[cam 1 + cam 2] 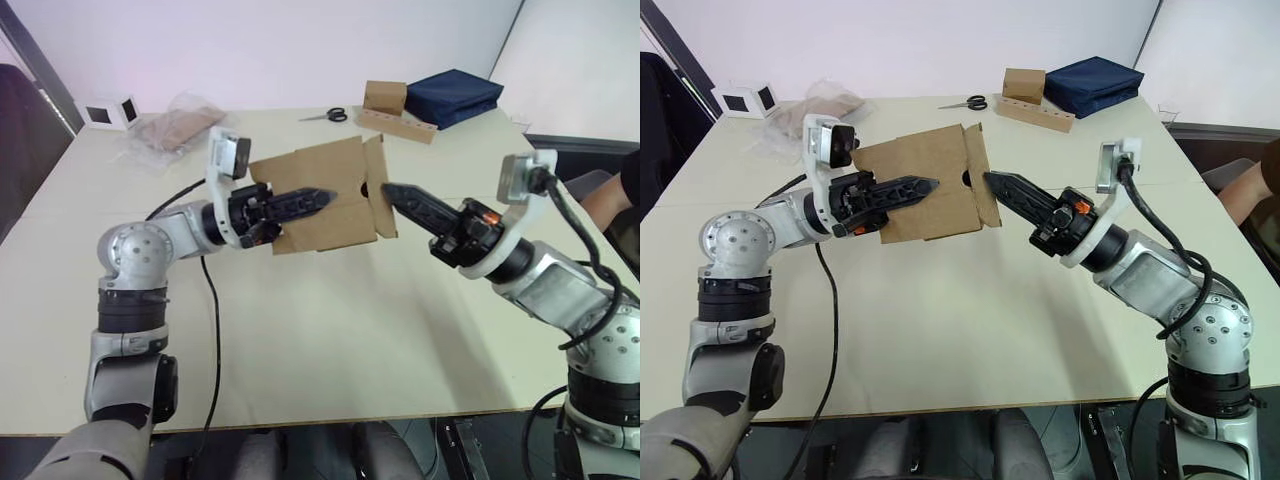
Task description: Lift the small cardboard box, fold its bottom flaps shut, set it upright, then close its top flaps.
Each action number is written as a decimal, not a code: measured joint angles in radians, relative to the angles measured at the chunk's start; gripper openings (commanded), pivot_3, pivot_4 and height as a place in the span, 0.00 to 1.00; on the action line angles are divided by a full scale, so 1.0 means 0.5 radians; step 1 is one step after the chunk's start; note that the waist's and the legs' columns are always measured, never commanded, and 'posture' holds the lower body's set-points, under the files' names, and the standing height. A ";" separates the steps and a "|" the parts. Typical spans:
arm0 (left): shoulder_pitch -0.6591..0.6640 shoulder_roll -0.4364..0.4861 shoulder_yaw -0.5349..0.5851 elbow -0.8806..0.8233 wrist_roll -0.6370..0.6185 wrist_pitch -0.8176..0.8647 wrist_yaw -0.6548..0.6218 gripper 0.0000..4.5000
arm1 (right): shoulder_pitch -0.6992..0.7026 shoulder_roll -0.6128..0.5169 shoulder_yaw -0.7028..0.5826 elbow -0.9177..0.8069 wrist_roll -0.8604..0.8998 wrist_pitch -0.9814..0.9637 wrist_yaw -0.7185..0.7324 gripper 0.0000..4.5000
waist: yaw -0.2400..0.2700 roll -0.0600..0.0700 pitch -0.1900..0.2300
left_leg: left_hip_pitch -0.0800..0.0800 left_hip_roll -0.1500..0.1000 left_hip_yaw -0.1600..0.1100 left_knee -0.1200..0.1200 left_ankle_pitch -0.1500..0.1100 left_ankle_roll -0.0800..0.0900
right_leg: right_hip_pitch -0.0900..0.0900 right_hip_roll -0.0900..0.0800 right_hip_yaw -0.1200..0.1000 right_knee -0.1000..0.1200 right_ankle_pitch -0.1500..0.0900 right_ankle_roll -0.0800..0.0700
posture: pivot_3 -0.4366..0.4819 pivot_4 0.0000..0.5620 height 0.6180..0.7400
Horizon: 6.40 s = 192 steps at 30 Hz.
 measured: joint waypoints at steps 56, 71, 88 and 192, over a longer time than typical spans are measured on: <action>0.030 -0.037 -0.009 0.003 0.023 -0.086 -0.008 0.00 | -0.010 -0.026 -0.013 0.001 0.059 -0.076 -0.019 0.13 | 0.001 0.000 0.000 | 0.000 0.000 0.000 0.000 0.000 0.000 | 0.000 0.000 0.000 0.000 0.000 0.000 | 0.48 0.27 1.00; 0.012 -0.036 0.000 0.011 0.022 -0.087 0.009 0.00 | 0.038 0.189 0.126 0.050 -0.195 -0.107 -0.029 0.00 | -0.001 0.000 0.000 | 0.000 0.000 0.000 0.000 0.000 0.000 | 0.000 0.000 0.000 0.000 0.000 0.000 | 0.48 0.27 1.00; -0.405 0.440 -0.591 0.312 0.608 -0.310 -0.461 0.00 | 0.191 -0.131 -0.065 -0.008 -0.426 -0.094 0.132 0.00 | 0.013 -0.001 0.001 | -0.001 -0.002 0.001 -0.002 0.000 0.000 | 0.000 0.001 0.000 -0.004 0.000 0.000 | 0.48 0.27 1.00; 0.330 0.473 -0.695 0.177 1.524 -1.041 -0.650 0.00 | 0.265 0.021 0.628 0.074 -2.114 0.101 0.751 0.00 | -0.001 -0.001 0.011 | -0.002 -0.001 0.001 0.007 -0.003 0.005 | -0.002 0.000 0.000 0.005 0.000 0.001 | 0.48 0.27 1.00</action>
